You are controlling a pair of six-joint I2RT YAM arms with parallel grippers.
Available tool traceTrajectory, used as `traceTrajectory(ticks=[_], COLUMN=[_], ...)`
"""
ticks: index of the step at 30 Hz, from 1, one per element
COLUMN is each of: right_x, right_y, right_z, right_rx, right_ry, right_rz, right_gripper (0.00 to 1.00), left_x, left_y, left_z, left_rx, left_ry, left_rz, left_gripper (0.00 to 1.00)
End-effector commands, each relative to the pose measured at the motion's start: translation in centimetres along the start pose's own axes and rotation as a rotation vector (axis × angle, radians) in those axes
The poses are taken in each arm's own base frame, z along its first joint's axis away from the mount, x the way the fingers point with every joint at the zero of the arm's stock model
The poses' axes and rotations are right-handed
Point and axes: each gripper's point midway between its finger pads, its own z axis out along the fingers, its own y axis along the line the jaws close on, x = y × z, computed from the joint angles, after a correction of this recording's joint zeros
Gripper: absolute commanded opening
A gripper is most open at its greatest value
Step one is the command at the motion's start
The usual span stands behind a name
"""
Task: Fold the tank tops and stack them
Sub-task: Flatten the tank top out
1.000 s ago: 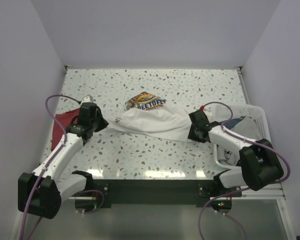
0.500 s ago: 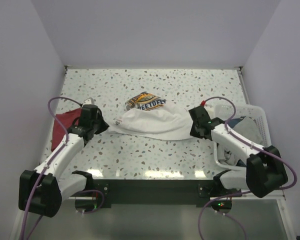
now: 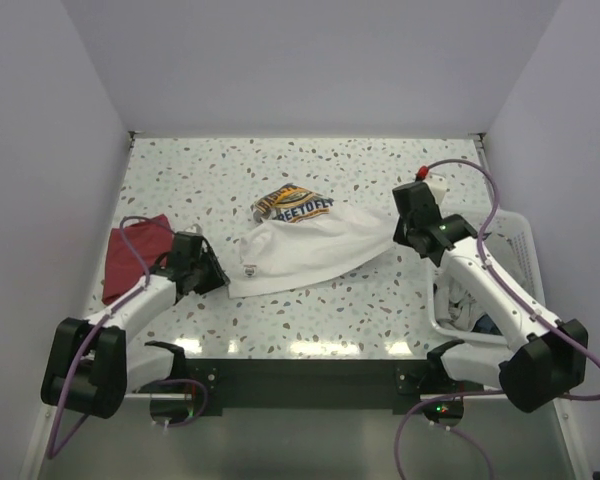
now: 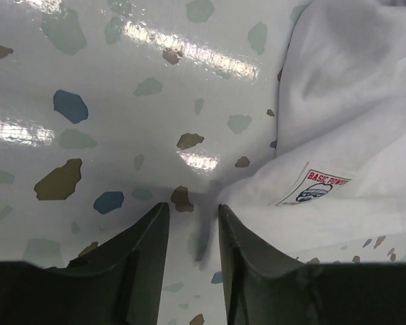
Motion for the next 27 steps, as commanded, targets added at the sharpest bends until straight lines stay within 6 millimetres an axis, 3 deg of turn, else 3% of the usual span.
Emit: traceTrajectory(ticks=[1,4,9,16,20,27], right_x=[1.1,1.5,2.0,2.3,2.3,1.8], right_y=[-0.9,-0.8,-0.7,-0.5,-0.3,-0.2], right_z=[0.2,0.3,0.6,0.9,1.0,0.6], right_rx=[0.028,0.019,0.013,0.007,-0.001,-0.012], right_ry=[0.031,0.038,0.048,0.056,0.056,0.045], right_rz=[-0.04,-0.038,-0.038,-0.039,-0.037,-0.034], right_gripper=[0.0,0.0,0.0,0.0,0.0,0.0], left_x=[-1.4,-1.0,0.9,3.8,5.0,4.8], left_y=[-1.5,-1.5,-0.9,-2.3,-2.0,-1.3], left_z=[-0.4,-0.8,-1.3,-1.7,-1.1,-0.4], left_rx=[0.078,0.082,0.079,0.112,0.07,0.013], left_ry=[-0.055,-0.043,0.002,0.043,0.074,0.068], left_rz=[0.025,0.03,0.035,0.075,0.092,0.077], left_gripper=[0.42,0.51,0.51,0.55,0.55,0.45])
